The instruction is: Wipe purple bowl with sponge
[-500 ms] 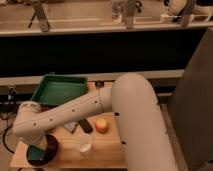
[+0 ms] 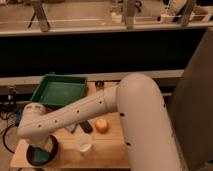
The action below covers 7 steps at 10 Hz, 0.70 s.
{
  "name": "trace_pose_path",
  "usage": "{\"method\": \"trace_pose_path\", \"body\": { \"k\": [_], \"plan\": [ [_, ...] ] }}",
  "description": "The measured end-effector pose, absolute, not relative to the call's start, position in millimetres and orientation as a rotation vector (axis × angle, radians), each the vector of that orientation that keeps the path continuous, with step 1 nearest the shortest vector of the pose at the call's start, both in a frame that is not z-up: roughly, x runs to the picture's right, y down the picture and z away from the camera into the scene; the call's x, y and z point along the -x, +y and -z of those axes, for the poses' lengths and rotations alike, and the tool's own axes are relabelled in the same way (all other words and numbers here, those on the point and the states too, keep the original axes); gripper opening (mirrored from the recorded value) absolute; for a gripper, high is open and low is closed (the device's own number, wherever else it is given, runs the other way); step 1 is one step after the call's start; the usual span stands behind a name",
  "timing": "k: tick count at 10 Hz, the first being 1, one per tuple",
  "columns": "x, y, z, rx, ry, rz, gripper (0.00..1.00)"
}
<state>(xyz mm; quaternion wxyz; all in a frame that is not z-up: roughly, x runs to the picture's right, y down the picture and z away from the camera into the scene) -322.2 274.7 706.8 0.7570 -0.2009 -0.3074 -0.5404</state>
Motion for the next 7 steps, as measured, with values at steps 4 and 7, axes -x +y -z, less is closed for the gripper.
{"method": "trace_pose_path", "body": {
  "k": [4,7],
  "plan": [
    [309.3,273.3,-722.2,0.446,-0.634,1.163,0.0],
    [314.1,272.5,-741.8,0.432,-0.639,1.18,0.0]
  ]
}}
